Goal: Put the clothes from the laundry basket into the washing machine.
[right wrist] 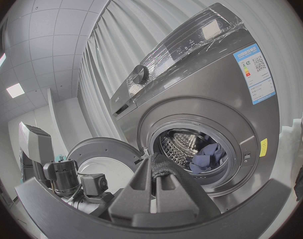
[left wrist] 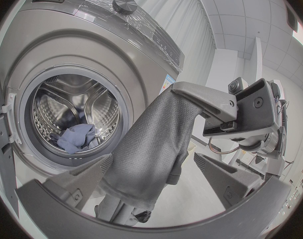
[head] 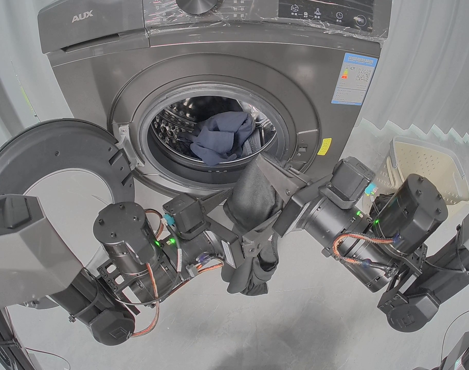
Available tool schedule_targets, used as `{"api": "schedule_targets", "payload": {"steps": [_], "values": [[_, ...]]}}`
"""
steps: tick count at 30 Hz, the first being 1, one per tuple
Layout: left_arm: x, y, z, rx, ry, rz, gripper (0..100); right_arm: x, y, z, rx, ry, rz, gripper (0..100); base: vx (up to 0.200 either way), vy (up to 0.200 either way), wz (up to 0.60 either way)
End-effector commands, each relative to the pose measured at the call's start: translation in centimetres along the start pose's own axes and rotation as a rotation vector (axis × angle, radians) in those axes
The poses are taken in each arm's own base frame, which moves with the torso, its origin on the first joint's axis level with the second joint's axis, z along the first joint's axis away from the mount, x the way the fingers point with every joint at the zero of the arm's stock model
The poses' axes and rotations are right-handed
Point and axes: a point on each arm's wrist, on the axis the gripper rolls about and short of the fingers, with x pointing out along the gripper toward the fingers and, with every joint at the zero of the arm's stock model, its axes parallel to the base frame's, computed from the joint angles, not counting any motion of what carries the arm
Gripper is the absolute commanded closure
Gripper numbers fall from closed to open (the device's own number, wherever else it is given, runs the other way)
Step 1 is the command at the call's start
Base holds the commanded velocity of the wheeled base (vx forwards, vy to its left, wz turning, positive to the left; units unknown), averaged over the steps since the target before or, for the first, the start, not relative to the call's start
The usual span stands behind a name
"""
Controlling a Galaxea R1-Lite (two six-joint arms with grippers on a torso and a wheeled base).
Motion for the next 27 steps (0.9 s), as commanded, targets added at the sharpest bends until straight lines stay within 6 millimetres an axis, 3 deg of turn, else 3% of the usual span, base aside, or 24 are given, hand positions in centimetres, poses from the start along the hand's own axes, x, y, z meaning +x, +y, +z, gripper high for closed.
{"api": "schedule_targets", "payload": {"steps": [1,7,16,27], "values": [[0.1,0.4,-0.1,0.003,-0.001,0.015,0,0.1,0.0,0.0,0.0,-0.002,0.0,100,0.0,0.0,0.0],[0.5,1.5,0.1,0.016,-0.016,0.047,0,0.0,0.3,-0.1,0.003,0.0,0.007,100,0.0,0.0,0.0],[0.4,0.9,-0.1,0.015,-0.005,0.03,0,0.1,0.1,0.0,0.001,-0.003,0.003,100,0.0,0.0,0.0],[1.6,1.5,-0.6,0.018,-0.017,0.042,0,0.1,0.4,0.0,0.004,-0.001,0.01,100,0.0,0.0,0.0]]}}
